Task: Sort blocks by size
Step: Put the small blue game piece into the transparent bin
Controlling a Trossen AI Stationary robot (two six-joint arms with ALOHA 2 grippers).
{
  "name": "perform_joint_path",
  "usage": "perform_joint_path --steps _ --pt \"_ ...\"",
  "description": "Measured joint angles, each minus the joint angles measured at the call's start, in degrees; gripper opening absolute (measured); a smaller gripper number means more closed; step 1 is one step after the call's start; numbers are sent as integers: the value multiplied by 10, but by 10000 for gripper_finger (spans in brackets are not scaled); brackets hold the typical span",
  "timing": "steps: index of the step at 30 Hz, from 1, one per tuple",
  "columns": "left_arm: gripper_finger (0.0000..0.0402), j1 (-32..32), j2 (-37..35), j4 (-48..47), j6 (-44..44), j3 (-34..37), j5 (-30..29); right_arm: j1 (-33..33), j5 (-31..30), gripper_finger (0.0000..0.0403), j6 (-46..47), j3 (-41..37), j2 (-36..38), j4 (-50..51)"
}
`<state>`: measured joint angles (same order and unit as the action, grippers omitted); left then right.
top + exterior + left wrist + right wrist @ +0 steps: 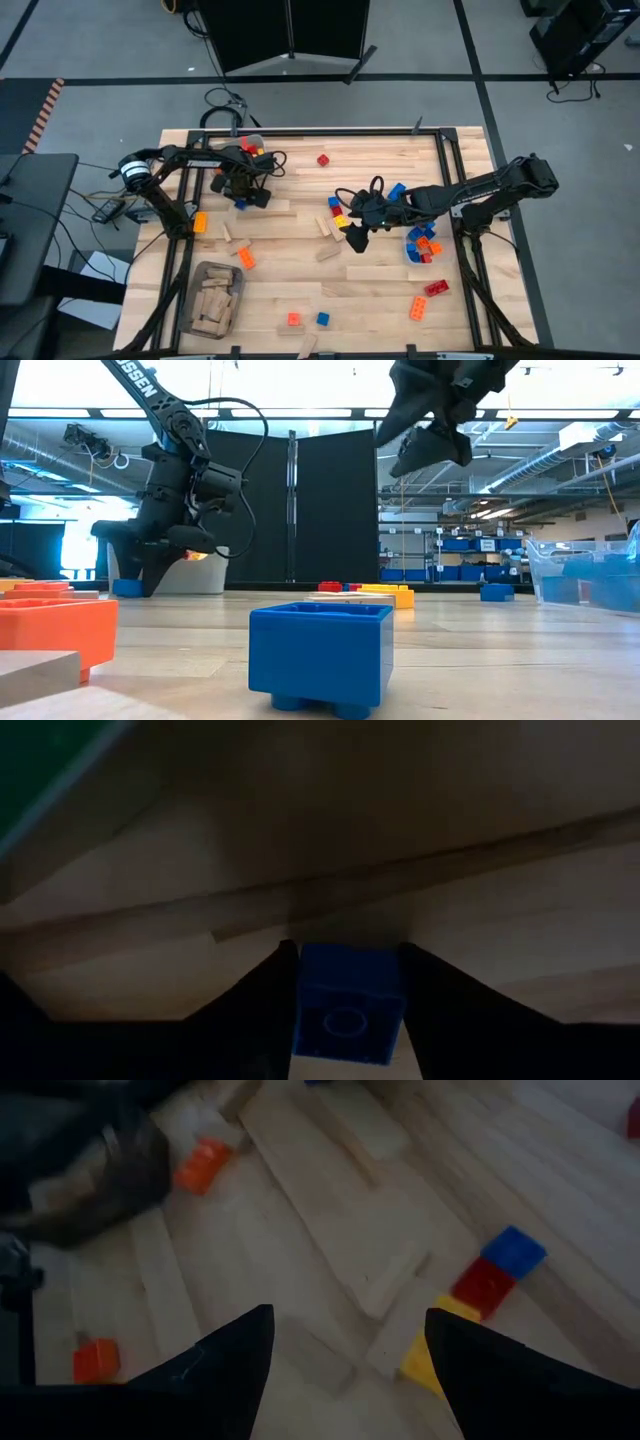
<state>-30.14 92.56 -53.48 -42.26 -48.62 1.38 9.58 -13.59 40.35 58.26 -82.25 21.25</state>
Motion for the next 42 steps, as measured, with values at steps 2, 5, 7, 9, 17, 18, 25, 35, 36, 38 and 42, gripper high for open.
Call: perform_joint_path --steps 2,5,7,9,17,18,25,35,36,38,42 --pt "157 3 0 0 0 -9 0 0 11 274 11 0 5 26" --pt "157 10 0 0 1 -22 5 0 15 274 39 0 18 76" --pt "157 17 0 0 1 -32 16 4 15 273 55 0 30 112" --pt "157 26 0 3 3 -44 28 15 15 271 71 0 46 147" --pt "157 72 0 57 6 -129 61 156 -231 250 178 0 127 256" --pt "157 77 0 77 5 -142 70 175 -264 247 197 0 132 263" --pt "157 104 -1 279 -12 -243 123 252 -394 232 304 -6 134 288" --pt "157 146 -2 664 -61 -304 59 253 -535 221 370 -36 110 270" --pt "157 151 -2 686 -65 -304 42 246 -555 220 359 -36 110 256" --pt "157 163 -1 714 -77 -304 7 235 -590 221 315 -36 110 223" --pt "157 187 9 737 -115 -304 -52 196 -644 222 120 -36 110 118"
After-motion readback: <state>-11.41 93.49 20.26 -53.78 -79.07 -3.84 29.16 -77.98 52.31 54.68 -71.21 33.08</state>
